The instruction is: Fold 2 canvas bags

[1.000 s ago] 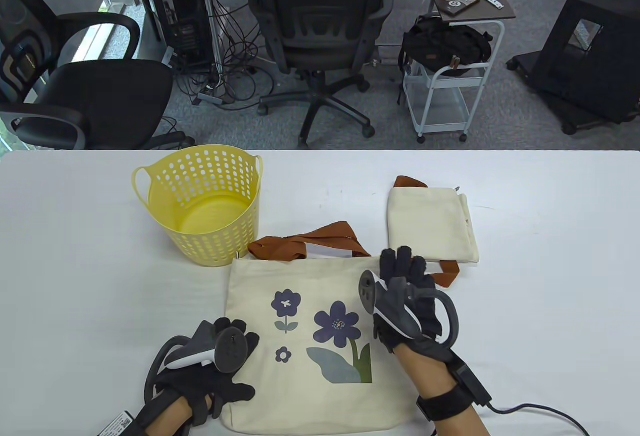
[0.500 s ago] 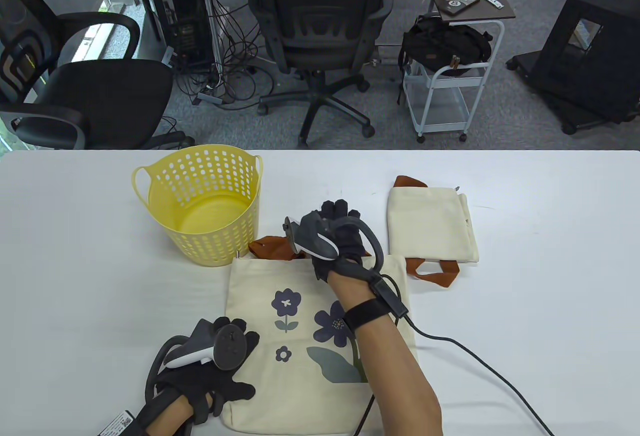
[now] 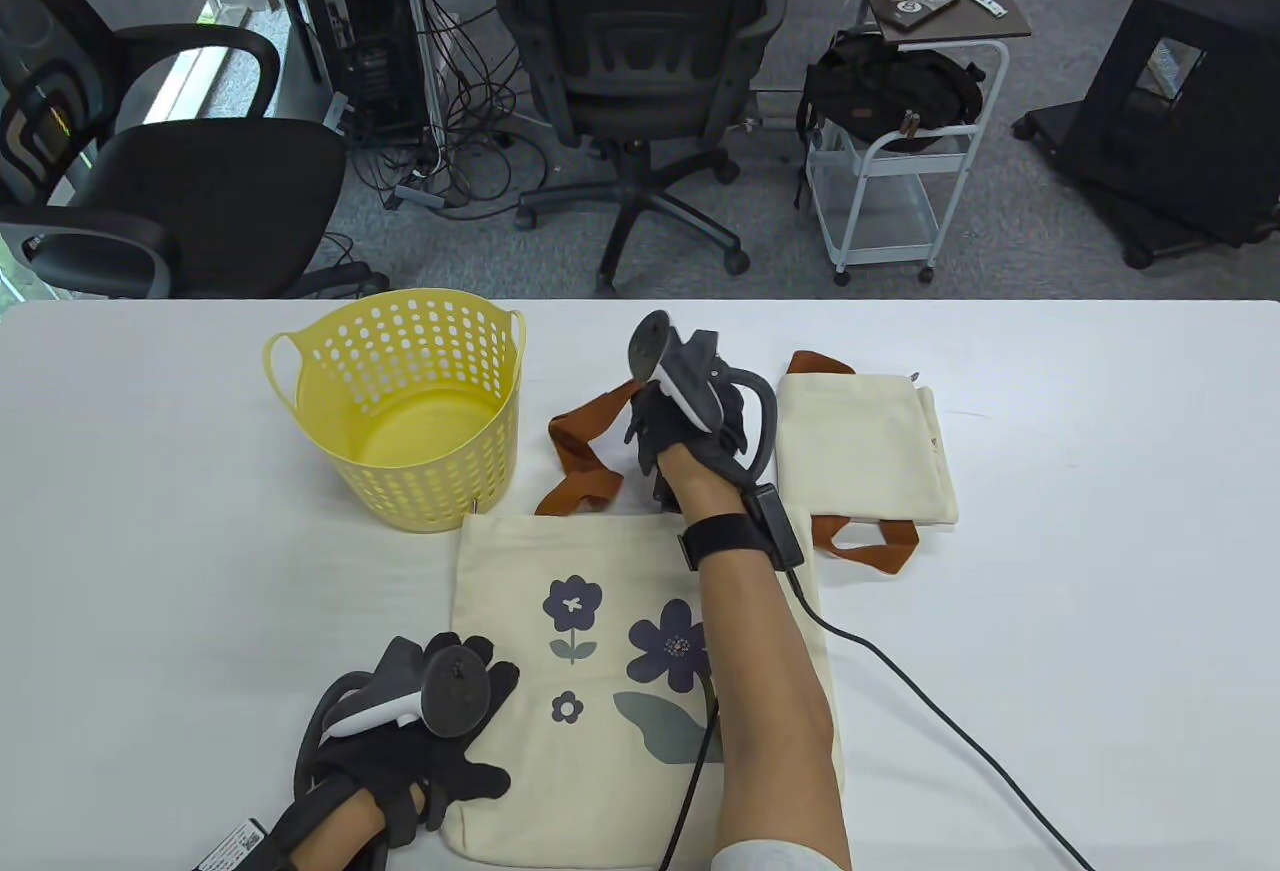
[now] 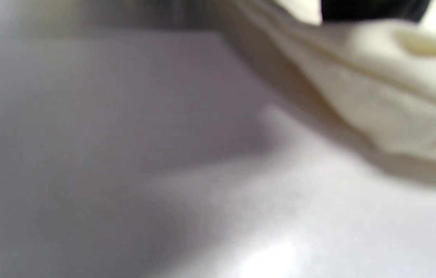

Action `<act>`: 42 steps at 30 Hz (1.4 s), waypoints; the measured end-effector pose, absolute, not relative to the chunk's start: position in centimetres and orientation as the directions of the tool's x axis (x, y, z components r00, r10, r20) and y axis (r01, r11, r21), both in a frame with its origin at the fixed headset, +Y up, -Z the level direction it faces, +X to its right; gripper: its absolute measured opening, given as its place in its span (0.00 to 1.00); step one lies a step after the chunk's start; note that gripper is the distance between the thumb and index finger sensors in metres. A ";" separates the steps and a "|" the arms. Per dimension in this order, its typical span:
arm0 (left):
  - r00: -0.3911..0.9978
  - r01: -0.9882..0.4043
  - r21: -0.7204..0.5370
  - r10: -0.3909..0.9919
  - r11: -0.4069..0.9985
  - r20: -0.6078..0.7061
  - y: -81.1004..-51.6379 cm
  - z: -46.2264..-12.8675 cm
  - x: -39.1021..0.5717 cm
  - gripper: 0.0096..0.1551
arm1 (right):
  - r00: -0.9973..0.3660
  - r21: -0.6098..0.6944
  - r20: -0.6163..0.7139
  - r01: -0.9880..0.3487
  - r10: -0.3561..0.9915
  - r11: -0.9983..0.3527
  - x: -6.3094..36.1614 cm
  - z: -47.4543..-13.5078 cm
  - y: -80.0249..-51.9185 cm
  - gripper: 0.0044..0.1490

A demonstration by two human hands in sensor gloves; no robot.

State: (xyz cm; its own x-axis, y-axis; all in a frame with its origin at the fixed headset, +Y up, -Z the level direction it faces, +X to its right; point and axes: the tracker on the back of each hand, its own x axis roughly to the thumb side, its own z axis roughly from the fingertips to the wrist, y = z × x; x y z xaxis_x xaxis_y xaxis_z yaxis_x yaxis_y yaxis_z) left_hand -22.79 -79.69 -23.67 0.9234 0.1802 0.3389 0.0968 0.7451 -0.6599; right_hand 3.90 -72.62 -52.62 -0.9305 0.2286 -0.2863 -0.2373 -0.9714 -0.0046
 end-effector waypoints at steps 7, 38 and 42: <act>0.924 0.098 -0.660 0.178 0.745 0.338 -79.6 -23.6 -22.8 0.59 | -0.879 -0.004 -0.423 -0.239 0.218 -0.971 6.9 -53.9 -73.7 0.30; 0.920 0.138 -0.653 0.147 0.745 0.363 -79.3 -23.5 -22.7 0.59 | -0.937 0.149 0.315 -0.106 0.149 -0.983 12.1 -28.3 -71.4 0.42; 0.920 0.136 -0.650 0.148 0.747 0.363 -79.3 -23.4 -22.7 0.59 | -0.886 0.287 0.433 -0.041 0.168 -0.957 13.7 -24.3 -72.9 0.43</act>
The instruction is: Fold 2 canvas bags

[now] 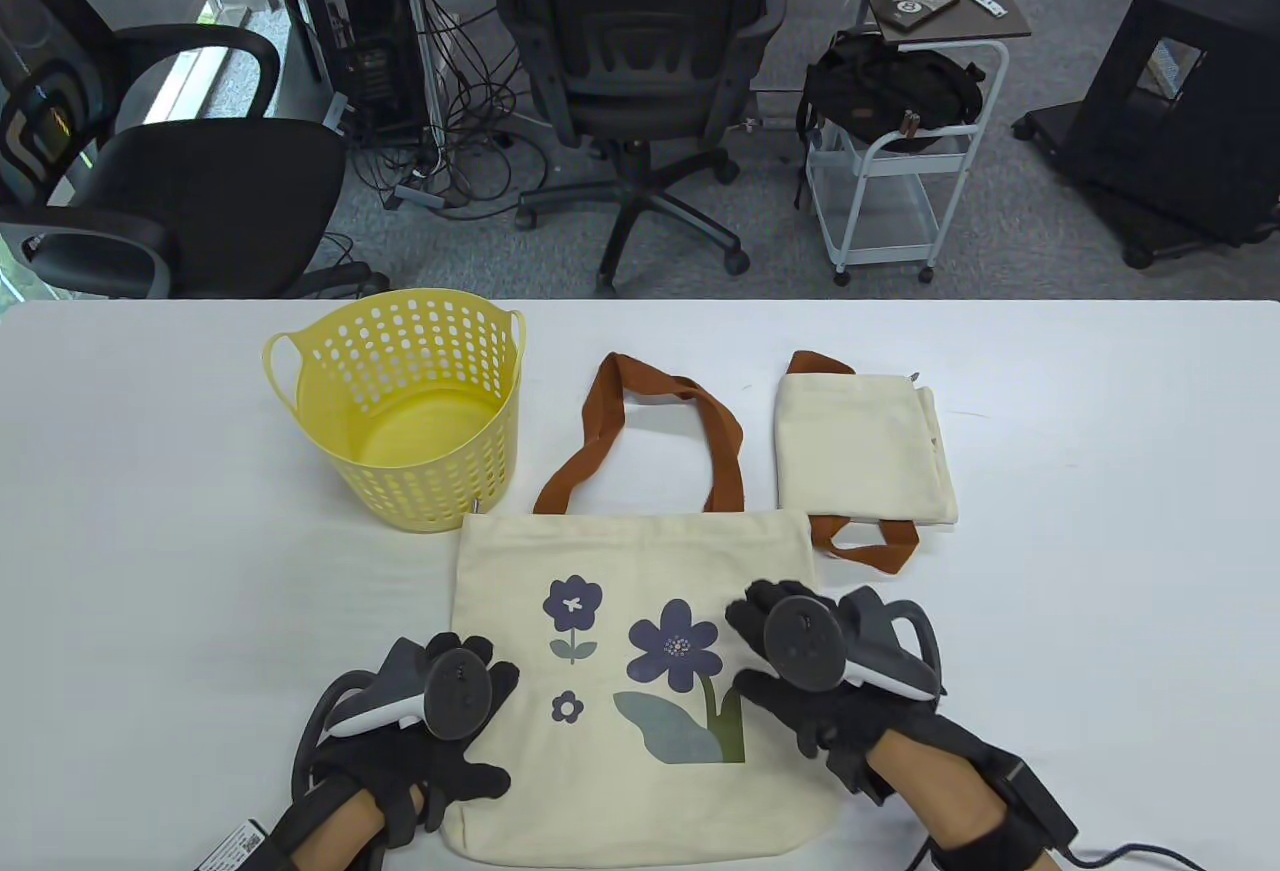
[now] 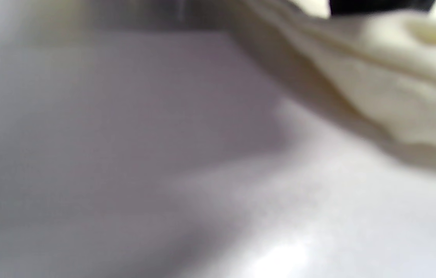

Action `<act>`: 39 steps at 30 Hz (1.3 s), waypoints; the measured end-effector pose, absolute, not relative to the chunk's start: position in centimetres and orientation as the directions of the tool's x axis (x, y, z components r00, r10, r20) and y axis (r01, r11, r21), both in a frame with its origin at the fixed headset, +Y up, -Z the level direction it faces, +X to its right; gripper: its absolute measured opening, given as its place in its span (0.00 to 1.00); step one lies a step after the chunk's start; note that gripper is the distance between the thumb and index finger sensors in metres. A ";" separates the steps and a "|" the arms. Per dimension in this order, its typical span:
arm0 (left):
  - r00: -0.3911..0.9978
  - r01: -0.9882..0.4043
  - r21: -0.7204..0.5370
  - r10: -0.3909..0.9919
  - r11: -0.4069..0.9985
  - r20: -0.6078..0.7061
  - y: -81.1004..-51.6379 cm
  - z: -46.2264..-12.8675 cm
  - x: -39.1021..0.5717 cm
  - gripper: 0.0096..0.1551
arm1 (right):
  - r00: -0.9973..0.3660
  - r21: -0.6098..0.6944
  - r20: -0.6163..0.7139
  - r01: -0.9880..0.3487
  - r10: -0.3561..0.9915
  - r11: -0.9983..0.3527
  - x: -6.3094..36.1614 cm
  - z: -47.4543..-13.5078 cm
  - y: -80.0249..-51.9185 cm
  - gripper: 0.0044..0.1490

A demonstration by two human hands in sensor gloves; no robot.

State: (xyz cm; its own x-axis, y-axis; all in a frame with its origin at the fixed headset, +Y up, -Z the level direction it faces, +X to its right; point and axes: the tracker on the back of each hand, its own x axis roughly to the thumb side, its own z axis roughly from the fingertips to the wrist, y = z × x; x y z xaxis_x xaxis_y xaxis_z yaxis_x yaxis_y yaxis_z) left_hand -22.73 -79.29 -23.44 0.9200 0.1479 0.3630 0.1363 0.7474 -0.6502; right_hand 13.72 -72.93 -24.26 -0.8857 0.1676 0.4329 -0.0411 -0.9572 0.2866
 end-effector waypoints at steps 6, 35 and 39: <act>0.910 0.137 -0.634 0.155 0.761 0.383 -78.0 -23.2 -22.9 0.59 | -0.856 0.396 0.493 0.060 0.157 -0.916 15.8 -20.7 -75.3 0.45; 0.892 0.216 -0.437 0.006 0.873 0.452 -75.6 -21.7 -21.8 0.43 | -0.880 0.161 0.448 -0.096 0.159 -0.982 18.0 -20.4 -77.0 0.30; 0.909 0.076 -0.456 0.127 0.887 0.398 -74.8 -22.4 -22.8 0.40 | -0.876 0.178 0.426 -0.164 0.227 -0.970 18.7 -20.9 -76.6 0.30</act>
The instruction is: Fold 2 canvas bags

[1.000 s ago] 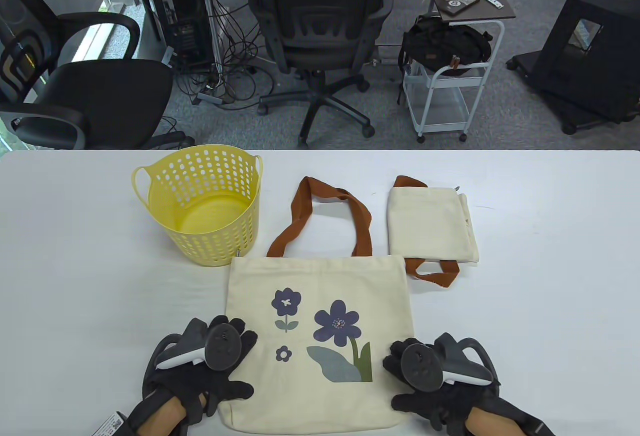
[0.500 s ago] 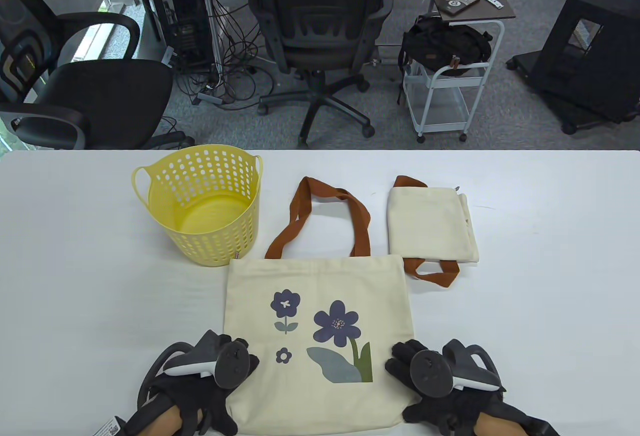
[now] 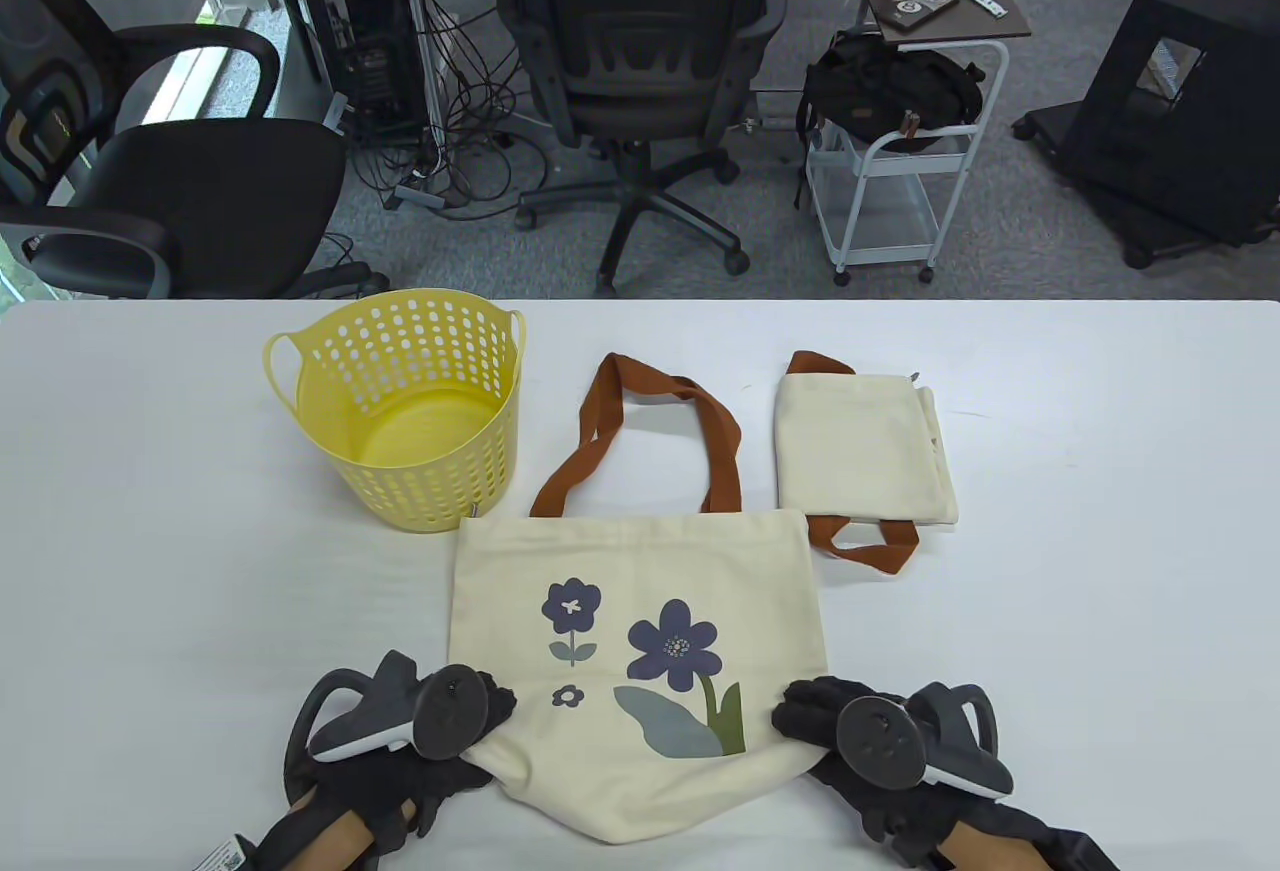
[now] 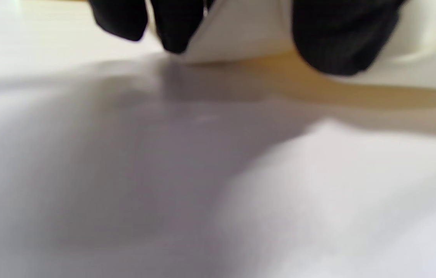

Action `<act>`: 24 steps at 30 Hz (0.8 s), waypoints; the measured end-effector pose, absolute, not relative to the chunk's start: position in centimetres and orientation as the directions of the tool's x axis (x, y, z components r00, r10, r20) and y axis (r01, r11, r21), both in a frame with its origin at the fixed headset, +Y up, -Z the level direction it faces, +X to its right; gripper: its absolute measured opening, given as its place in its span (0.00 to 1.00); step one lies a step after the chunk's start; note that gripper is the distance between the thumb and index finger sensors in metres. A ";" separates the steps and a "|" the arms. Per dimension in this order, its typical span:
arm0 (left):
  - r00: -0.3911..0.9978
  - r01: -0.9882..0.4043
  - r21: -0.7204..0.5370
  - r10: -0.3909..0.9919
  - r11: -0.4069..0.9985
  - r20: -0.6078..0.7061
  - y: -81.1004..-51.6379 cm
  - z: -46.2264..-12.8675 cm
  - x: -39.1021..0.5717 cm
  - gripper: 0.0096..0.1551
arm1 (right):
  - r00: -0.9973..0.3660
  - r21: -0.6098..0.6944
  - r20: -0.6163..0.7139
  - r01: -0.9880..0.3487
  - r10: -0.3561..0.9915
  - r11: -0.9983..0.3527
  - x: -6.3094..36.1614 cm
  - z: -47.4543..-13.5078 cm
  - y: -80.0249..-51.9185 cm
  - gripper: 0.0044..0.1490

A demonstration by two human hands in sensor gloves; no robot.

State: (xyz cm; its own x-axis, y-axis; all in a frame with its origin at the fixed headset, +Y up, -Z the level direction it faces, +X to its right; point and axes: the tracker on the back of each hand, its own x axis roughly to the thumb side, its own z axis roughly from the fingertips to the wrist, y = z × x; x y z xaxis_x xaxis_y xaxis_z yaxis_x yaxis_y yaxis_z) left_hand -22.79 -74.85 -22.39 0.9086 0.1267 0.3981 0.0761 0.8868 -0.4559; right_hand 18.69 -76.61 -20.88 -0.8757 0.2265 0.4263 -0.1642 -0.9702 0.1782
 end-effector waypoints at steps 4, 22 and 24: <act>0.910 -0.058 -0.472 0.241 0.880 0.337 -73.9 -23.1 -23.9 0.38 | -0.847 0.204 0.416 -0.267 0.330 -0.942 19.3 -21.6 -75.7 0.29; 0.874 -0.410 -0.460 0.483 0.788 0.048 -73.6 -26.7 -27.5 0.45 | -0.786 0.297 0.148 -0.544 0.601 -0.785 20.2 -27.3 -74.3 0.36; 0.880 -0.404 -0.455 0.473 0.794 0.045 -74.4 -26.9 -27.3 0.45 | -0.830 0.280 0.126 -0.496 0.544 -0.822 19.9 -27.3 -75.0 0.36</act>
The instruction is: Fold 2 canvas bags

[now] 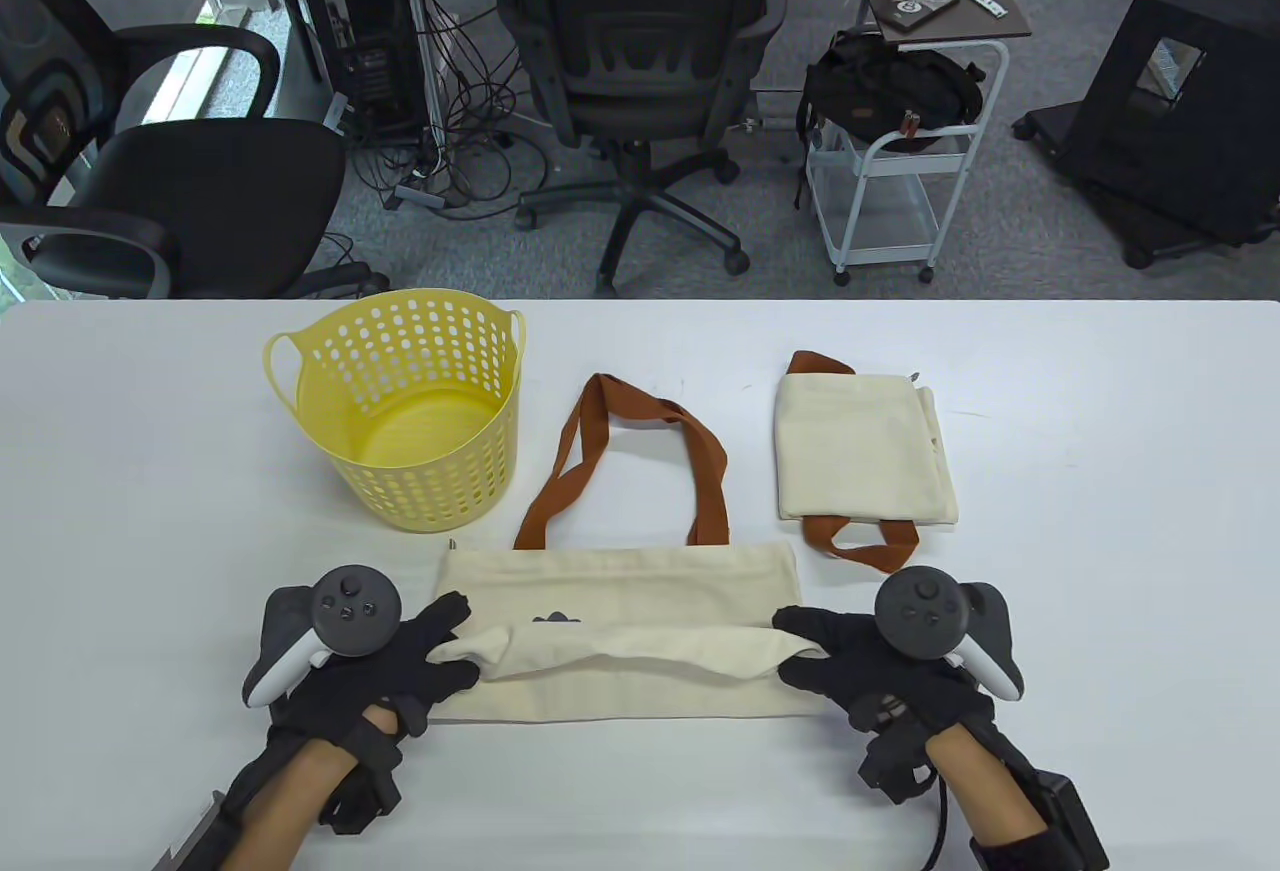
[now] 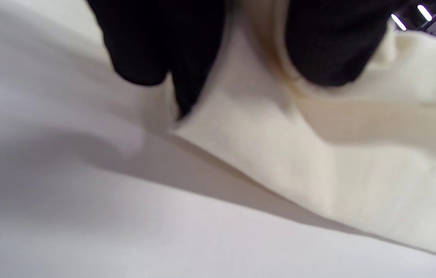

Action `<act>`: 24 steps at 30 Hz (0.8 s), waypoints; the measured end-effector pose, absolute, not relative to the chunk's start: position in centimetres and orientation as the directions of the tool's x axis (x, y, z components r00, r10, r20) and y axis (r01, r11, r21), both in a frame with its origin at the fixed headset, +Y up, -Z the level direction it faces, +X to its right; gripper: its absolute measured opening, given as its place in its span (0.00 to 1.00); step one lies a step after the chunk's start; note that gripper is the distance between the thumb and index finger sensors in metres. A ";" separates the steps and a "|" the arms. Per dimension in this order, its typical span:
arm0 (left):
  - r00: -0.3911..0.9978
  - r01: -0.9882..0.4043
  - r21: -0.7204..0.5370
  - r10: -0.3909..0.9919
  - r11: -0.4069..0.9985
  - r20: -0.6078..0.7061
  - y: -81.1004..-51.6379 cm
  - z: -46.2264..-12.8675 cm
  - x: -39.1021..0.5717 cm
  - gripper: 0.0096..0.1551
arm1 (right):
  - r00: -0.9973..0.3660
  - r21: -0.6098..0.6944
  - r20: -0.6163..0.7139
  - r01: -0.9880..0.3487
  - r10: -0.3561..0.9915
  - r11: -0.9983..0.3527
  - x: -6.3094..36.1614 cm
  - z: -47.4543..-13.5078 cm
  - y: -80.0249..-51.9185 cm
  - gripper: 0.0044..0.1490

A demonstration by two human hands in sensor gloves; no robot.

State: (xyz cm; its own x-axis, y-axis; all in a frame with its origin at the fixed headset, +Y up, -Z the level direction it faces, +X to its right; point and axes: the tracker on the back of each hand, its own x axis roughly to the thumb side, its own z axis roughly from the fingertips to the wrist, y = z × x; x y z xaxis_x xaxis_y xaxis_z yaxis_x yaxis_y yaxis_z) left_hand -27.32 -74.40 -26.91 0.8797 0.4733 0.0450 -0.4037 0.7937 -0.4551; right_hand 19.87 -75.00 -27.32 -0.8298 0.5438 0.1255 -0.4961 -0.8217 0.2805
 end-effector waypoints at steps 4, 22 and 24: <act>0.913 -0.352 -0.375 0.403 0.858 0.066 -75.0 -26.4 -27.0 0.47 | -0.861 0.247 0.122 -0.455 0.493 -0.855 19.3 -27.2 -75.2 0.38; 0.966 -0.095 -0.357 0.172 0.929 0.192 -76.3 -25.8 -24.8 0.45 | -0.993 0.096 0.080 -0.076 0.084 -0.992 16.4 -25.9 -76.1 0.51; 0.966 -0.021 -0.447 0.134 0.894 0.223 -77.5 -26.1 -24.6 0.49 | -0.994 0.081 0.070 -0.080 0.086 -0.993 16.4 -26.0 -75.6 0.50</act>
